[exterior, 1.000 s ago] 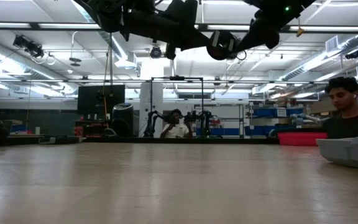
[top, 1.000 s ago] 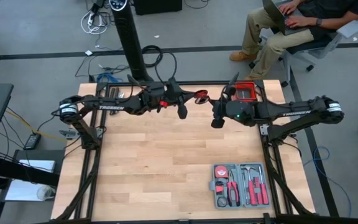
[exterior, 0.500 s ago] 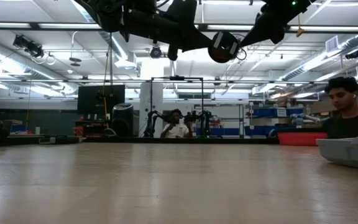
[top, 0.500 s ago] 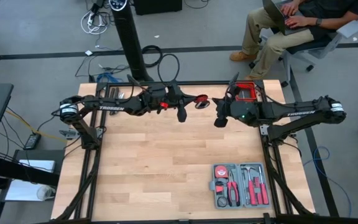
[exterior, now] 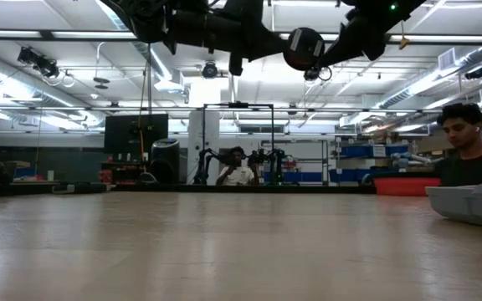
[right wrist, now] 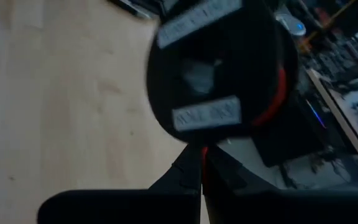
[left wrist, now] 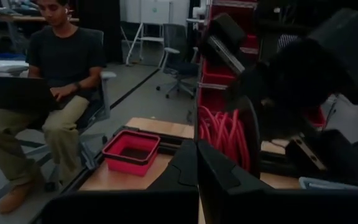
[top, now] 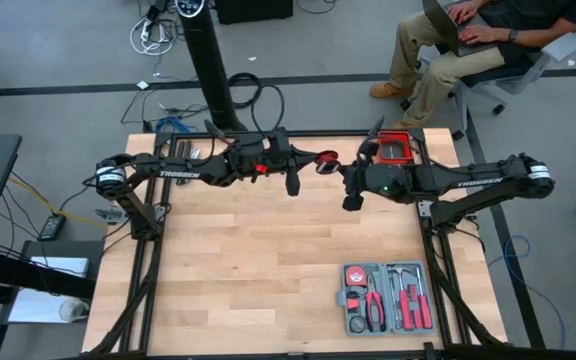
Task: Coil cords
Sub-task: Coil the wire
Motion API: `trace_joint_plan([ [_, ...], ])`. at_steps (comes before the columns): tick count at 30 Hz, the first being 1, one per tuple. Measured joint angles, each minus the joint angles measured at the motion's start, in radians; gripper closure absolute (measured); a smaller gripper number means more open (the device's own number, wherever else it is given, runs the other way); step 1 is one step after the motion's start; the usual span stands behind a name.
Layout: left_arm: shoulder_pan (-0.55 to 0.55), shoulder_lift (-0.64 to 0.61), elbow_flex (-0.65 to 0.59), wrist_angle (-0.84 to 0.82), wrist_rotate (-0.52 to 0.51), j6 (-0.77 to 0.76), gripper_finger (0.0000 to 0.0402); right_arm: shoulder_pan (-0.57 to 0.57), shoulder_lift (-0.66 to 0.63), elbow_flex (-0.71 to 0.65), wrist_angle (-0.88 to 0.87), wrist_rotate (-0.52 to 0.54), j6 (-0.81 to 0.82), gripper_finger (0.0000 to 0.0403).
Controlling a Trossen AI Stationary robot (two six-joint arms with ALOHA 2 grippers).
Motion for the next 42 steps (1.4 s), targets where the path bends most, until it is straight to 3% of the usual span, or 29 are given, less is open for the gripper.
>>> trace_joint_plan([
  [18, -0.001, 0.000, 0.000, 0.030, -0.020, -0.035, 0.0402, 0.009, 0.027, 0.000, 0.000, -0.035, 0.073, 0.0342],
  [42, 0.001, 0.001, 0.000, 0.032, -0.063, -0.036, 0.0402, 0.013, 0.030, 0.000, 0.088, -0.025, 0.008, 0.0340],
])
